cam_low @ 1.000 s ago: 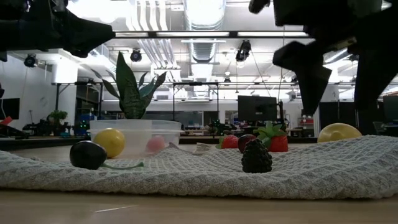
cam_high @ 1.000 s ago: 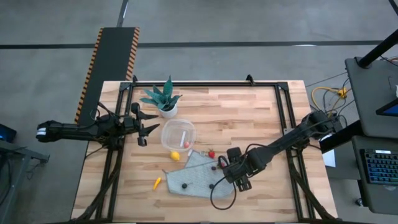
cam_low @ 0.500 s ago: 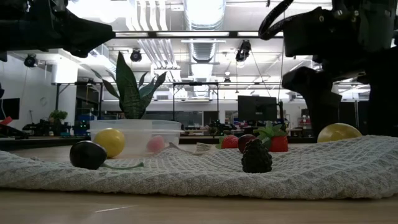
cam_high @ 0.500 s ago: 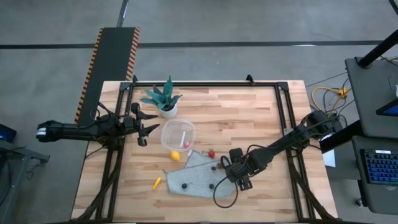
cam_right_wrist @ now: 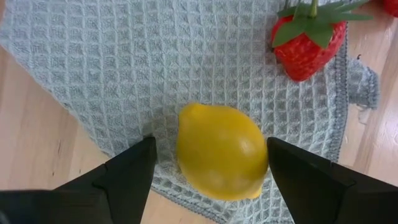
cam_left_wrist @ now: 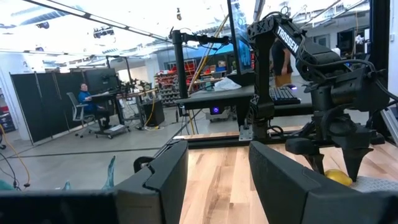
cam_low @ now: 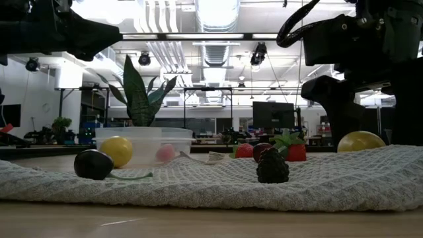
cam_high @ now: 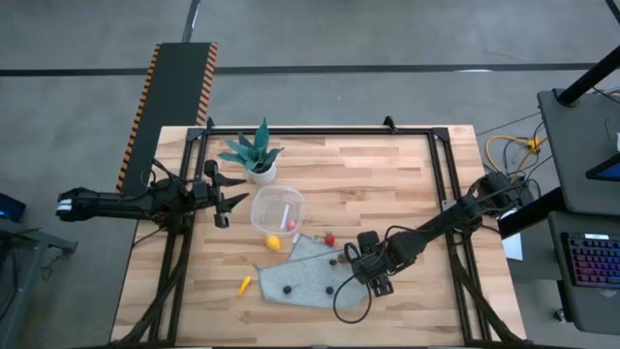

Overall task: Pick and placing Produce into tupperware
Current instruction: Put the right yellow lemon into the container

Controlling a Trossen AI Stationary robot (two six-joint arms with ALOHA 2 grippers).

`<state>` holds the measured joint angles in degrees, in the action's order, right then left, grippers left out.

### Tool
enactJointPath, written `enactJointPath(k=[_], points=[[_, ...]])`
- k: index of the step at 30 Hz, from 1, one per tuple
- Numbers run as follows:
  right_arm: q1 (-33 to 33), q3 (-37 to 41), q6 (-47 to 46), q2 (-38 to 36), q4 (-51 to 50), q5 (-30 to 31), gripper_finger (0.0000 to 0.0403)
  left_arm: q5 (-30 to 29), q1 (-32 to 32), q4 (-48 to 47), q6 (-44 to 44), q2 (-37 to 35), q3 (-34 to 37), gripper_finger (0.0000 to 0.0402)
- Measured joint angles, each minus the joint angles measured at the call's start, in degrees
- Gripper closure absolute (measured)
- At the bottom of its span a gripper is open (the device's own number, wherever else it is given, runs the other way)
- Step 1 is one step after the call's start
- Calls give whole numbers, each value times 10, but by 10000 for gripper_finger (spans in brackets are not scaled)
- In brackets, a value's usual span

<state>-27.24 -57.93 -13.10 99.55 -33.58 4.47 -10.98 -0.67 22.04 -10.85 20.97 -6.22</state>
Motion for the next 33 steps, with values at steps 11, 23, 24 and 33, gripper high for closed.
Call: enactJointPath(k=[11, 23, 24, 33], points=[[0, -6, 1, 0, 0, 0, 129, 0, 0, 0, 0, 0, 0, 245], [0, -4, 3, 0, 0, 0, 189, 0, 0, 0, 0, 0, 0, 245], [0, -4, 3, 0, 0, 0, 192, 0, 0, 0, 0, 0, 0, 245], [0, -4, 13, 0, 0, 0, 199, 0, 0, 0, 0, 9, 0, 245]])
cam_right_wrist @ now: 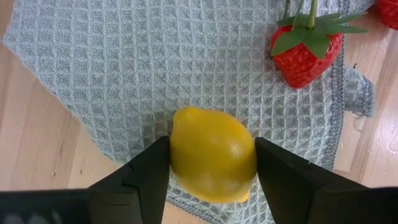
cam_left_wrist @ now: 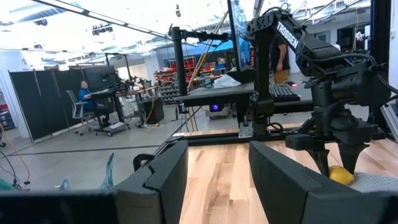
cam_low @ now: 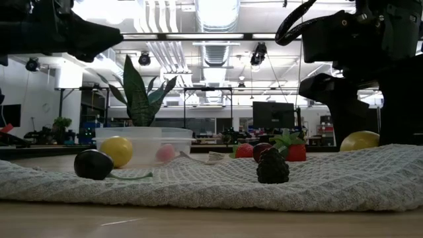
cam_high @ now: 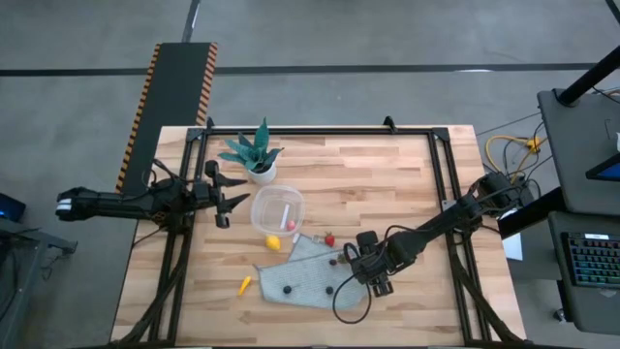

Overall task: Pick and placing Produce into tupperware
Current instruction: Put the right yellow lemon into the container

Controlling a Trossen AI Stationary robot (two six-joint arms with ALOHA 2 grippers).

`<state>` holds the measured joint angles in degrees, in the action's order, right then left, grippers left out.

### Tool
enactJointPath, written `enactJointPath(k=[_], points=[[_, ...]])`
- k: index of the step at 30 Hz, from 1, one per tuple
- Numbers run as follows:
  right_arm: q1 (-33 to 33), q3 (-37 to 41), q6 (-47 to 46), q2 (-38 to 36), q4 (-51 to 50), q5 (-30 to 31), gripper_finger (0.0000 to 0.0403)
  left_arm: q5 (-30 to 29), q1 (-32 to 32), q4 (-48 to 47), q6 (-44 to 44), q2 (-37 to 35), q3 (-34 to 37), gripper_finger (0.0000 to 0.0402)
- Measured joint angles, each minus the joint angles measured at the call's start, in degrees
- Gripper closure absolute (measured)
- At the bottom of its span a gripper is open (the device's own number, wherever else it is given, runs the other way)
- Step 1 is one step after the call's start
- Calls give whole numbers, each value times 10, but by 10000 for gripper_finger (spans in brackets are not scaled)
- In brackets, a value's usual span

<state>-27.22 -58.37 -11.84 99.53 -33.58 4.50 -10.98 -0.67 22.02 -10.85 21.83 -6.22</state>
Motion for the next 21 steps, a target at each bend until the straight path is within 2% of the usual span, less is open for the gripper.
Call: enactJointPath(k=[21], points=[[0, -19, 22, -1, -5, 0, 199, 0, 0, 3, 0, 10, 0, 245]])
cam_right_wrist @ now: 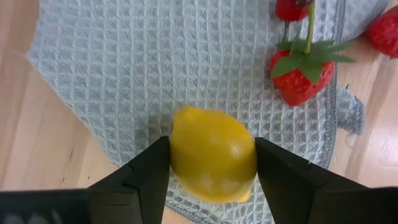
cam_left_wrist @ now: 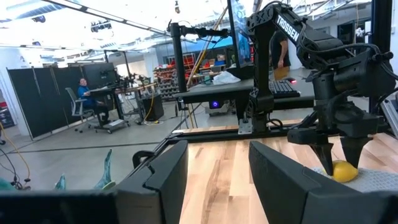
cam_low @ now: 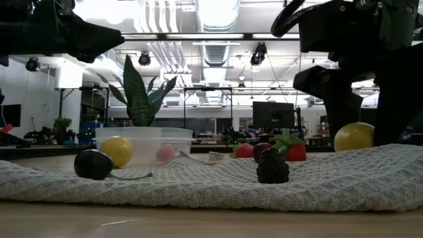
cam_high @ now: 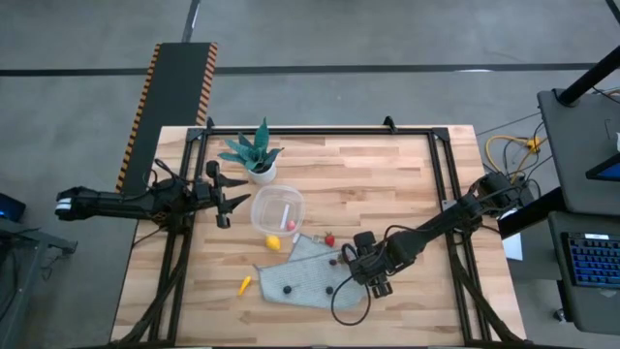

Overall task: Pick and placing Produce into tupperware
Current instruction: Put the right yellow lemon into the container

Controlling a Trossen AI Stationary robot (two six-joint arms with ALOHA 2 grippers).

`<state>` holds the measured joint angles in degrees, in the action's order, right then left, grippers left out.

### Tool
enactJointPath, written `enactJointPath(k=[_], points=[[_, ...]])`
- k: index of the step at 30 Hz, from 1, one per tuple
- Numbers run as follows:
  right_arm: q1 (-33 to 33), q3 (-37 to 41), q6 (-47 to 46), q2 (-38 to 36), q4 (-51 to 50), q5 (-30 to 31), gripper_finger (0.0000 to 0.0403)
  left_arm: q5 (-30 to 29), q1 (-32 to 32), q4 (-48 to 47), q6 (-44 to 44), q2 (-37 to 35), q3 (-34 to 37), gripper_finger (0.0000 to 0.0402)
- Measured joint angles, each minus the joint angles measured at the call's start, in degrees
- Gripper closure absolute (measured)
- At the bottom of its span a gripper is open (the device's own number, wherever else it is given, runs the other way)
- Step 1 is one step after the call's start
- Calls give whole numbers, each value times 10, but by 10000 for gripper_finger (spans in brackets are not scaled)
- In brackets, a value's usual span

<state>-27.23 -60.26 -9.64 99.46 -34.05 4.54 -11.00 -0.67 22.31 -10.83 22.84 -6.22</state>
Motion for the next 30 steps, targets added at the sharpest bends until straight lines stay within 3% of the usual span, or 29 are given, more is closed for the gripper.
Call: enactJointPath(k=[17, 25, 30], points=[[0, -43, 47, -53, -3, 49, 200, 0, 0, 32, -1, -1, 0, 245], [4, -48, 86, -96, 9, 183, 200, 0, 0, 32, -1, 0, 0, 245], [4, -37, 110, -113, 74, 244, 200, 0, 0, 33, -1, 0, 0, 245]])
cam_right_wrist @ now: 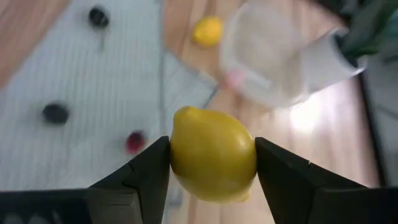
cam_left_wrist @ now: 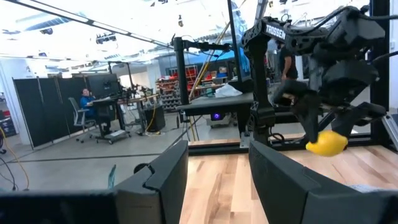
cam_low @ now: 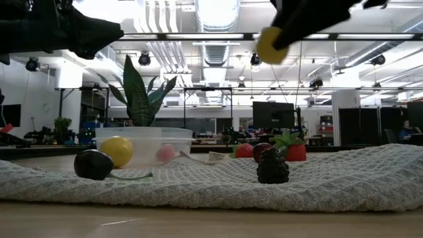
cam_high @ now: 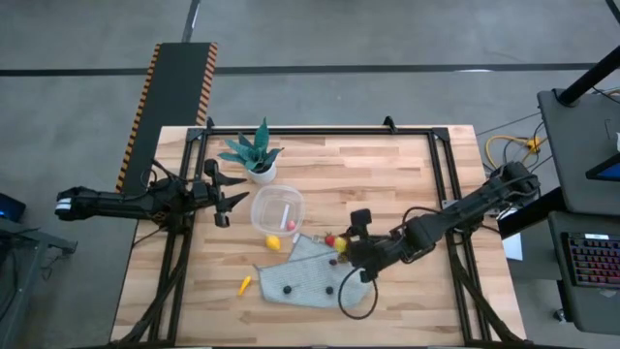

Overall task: Pick and placing Produce into tupperware
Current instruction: Put the right yellow lemon into the container

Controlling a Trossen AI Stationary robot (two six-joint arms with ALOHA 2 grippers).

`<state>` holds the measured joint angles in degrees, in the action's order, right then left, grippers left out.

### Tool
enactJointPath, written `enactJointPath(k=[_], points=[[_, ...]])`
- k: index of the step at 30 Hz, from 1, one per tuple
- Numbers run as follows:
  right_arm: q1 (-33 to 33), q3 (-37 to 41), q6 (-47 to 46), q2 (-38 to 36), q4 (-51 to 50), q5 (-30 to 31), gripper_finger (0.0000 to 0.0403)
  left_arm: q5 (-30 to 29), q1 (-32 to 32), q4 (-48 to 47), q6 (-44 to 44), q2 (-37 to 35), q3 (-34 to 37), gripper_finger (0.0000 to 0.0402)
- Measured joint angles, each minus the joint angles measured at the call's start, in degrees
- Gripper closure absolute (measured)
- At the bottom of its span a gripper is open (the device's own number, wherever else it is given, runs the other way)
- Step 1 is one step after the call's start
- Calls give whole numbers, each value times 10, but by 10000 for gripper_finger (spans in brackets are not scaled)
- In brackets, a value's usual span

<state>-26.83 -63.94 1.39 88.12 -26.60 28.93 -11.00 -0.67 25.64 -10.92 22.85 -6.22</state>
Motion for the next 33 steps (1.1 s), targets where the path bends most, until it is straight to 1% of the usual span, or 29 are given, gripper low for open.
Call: enactJointPath(k=[7, 11, 16, 23, 33], points=[[5, 27, 76, -8, 119, 28, 200, 0, 0, 0, 0, 0, 0, 245], [17, 41, 91, -8, 180, 46, 200, 0, 0, 1, 0, 0, 0, 245], [34, 66, 118, -8, 252, 48, 200, 0, 0, 0, 0, 0, 0, 245], [48, 72, 122, -8, 262, 47, 200, 0, 0, 0, 0, 0, 0, 245], [49, 73, 124, -8, 263, 41, 200, 0, 0, 0, 0, 0, 0, 245]])
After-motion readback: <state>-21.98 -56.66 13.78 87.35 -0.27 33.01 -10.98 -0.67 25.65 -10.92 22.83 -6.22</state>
